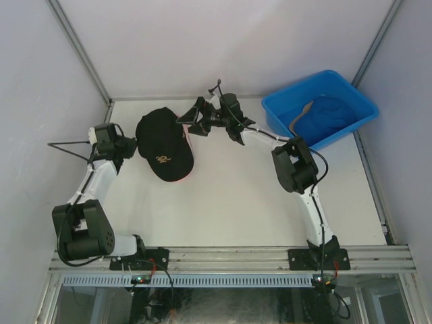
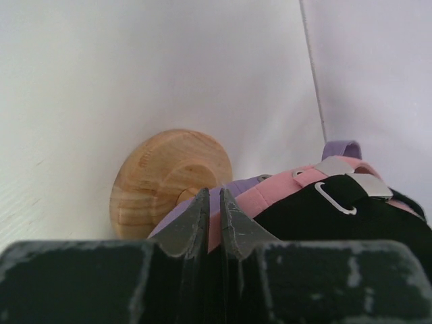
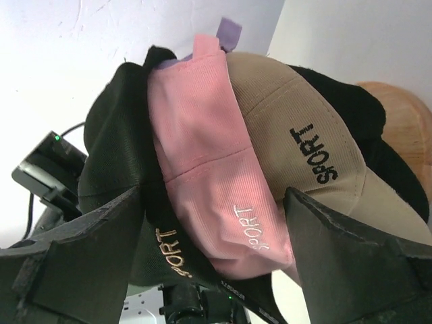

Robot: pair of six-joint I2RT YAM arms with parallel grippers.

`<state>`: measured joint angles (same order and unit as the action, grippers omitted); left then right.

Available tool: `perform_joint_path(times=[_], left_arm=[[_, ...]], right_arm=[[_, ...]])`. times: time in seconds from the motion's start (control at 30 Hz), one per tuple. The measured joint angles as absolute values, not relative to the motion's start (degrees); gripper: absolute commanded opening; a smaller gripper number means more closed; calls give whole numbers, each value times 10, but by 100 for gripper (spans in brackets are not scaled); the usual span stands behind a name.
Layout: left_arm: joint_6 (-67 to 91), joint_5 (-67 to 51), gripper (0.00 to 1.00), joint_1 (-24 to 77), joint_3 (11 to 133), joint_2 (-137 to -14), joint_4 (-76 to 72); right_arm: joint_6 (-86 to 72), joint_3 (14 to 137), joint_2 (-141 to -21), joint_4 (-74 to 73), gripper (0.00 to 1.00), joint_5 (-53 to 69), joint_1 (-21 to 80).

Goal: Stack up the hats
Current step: Stack the hat on the hat.

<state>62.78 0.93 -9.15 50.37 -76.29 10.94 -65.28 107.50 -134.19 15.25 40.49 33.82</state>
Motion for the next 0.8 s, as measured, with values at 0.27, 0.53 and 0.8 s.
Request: perform_joint_path(times=[0.27,0.53,0.8], left_arm=[[602,-39,16,-91,590,-843,109],[565,-93,17,-90,669,-906,121],[544,-114,17,-90,699,-918,136]], right_arm=[[-655,931,-1255,203,84,379,338],[-645,842,-1188,226,85,371,323],[-611,832,-1138,224,86,366,291]])
